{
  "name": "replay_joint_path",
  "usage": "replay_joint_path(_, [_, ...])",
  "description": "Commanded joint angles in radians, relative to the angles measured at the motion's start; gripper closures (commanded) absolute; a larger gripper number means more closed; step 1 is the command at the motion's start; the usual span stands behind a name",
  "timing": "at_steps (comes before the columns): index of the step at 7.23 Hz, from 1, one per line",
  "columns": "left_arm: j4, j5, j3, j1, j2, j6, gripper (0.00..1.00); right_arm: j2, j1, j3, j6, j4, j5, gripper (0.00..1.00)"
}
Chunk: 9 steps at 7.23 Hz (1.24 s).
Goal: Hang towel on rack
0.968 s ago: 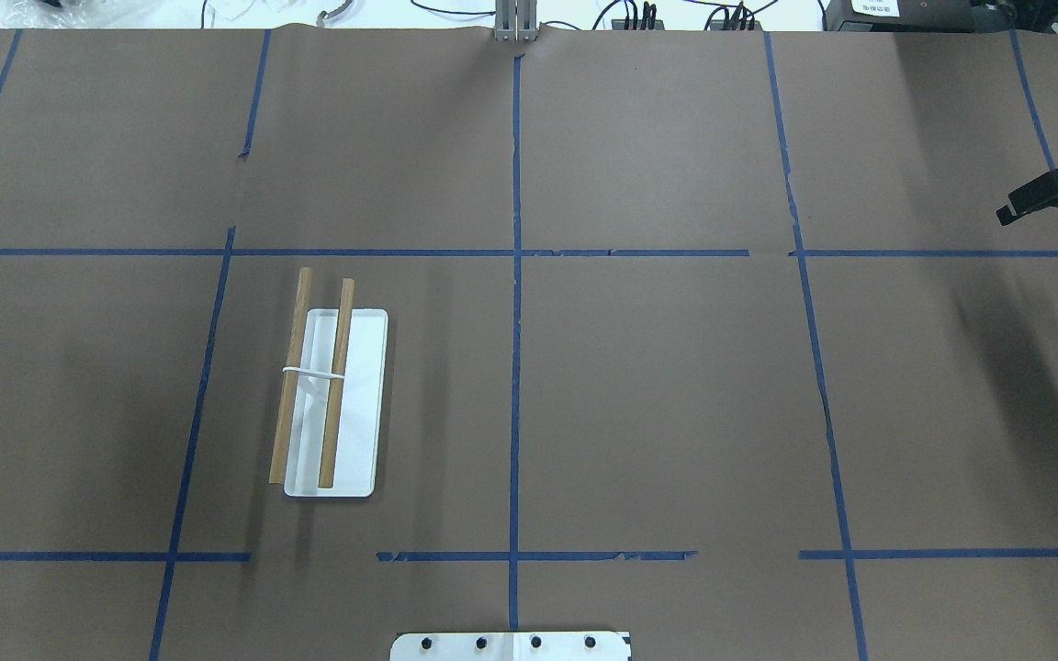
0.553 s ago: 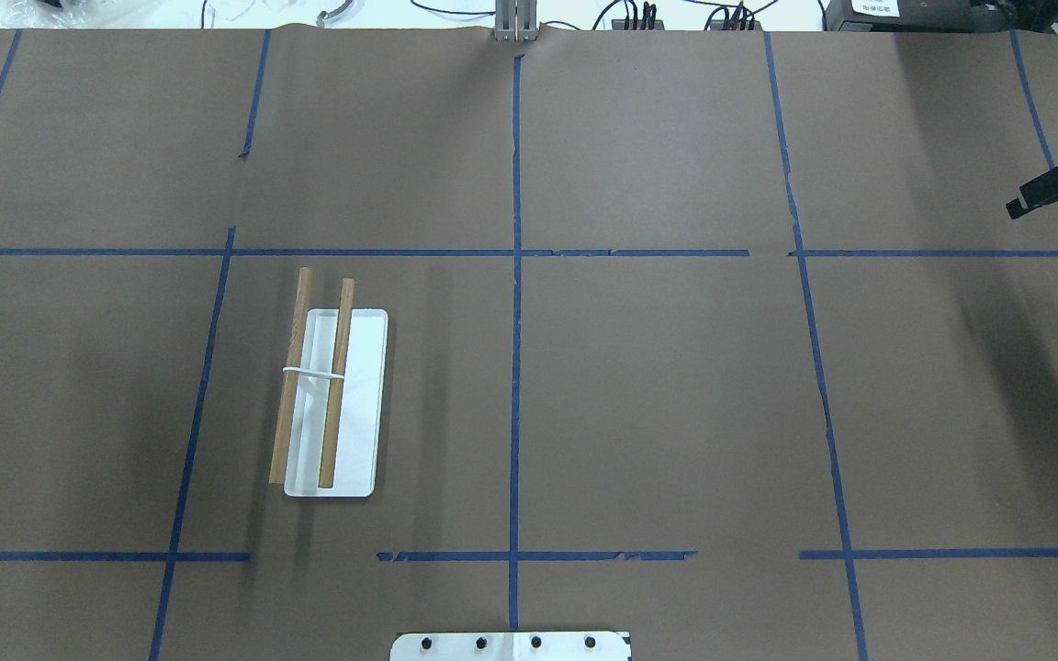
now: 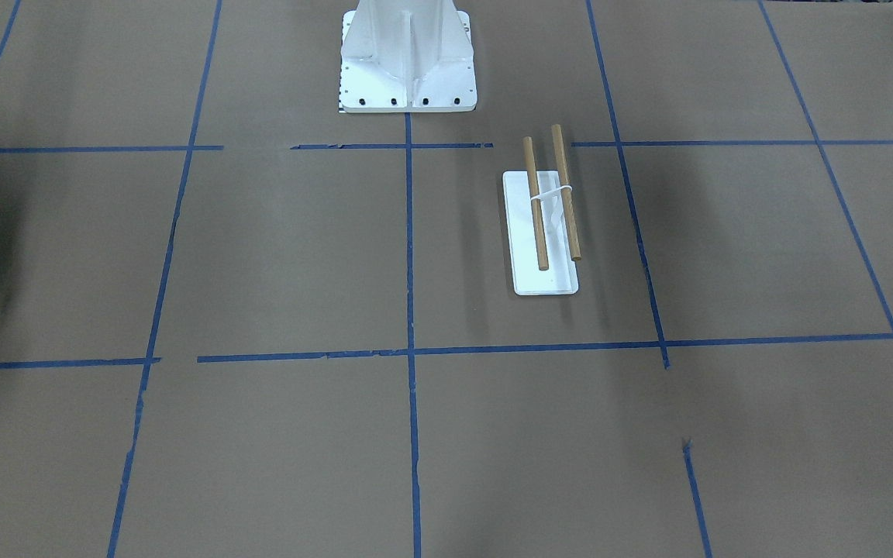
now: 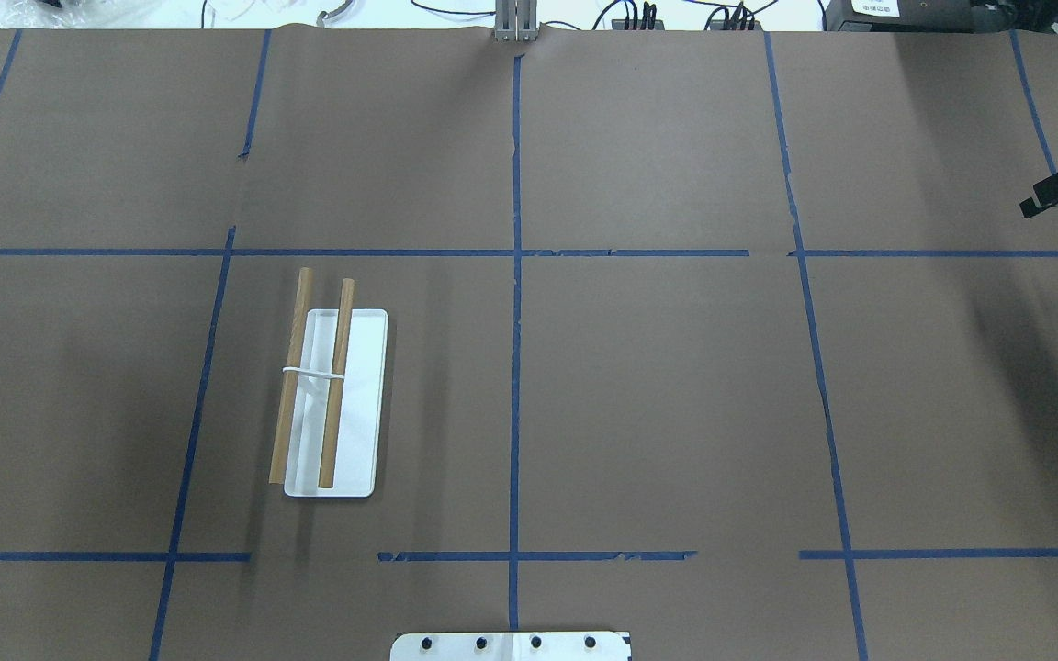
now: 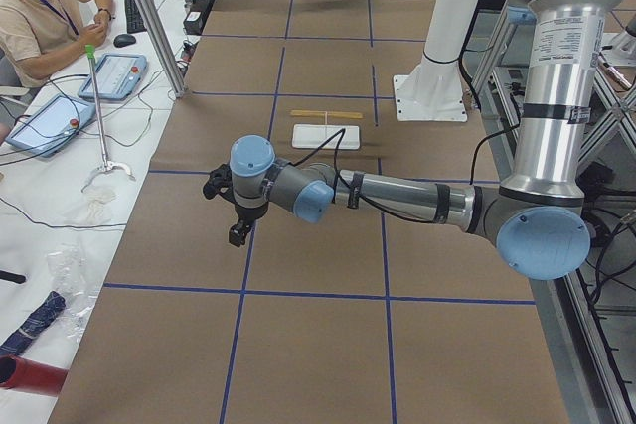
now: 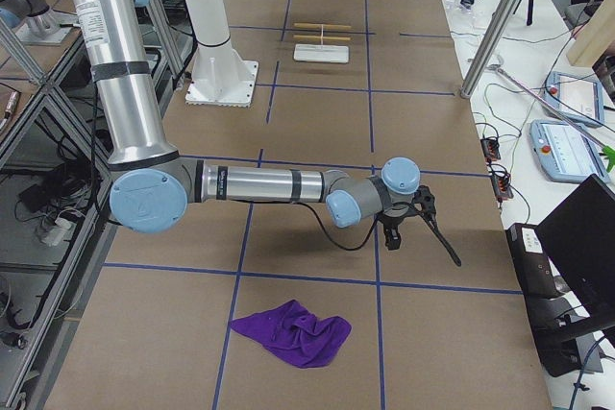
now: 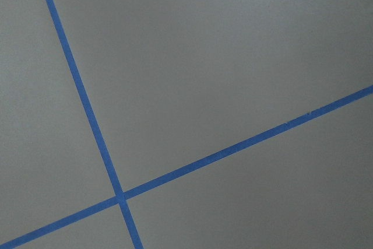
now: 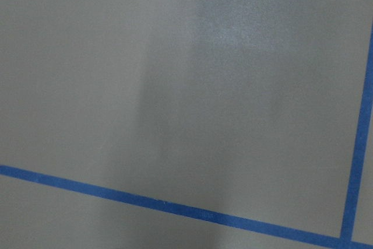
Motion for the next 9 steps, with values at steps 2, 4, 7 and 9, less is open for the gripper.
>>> replay_joint_path(2, [0.001,-0.001,0.004,0.002,0.0,0.0,0.0,-0.145,0.067,0.033,0.003,0.035,-0.02,0.0])
replay_joint_path(4, [0.002,-0.017,-0.002,0.002,0.002,0.0,0.0,-0.302,0.081,0.021,0.006,0.205,-0.092,0.0])
replay_joint_path(7, [0.002,-0.021,-0.008,0.001,0.002,0.0,0.0,-0.46,0.112,-0.022,0.003,0.345,-0.117,0.02])
replay_joint_path(9, [0.001,-0.019,-0.012,0.001,0.002,0.002,0.0,-0.452,0.123,-0.086,0.013,0.344,-0.121,0.33])
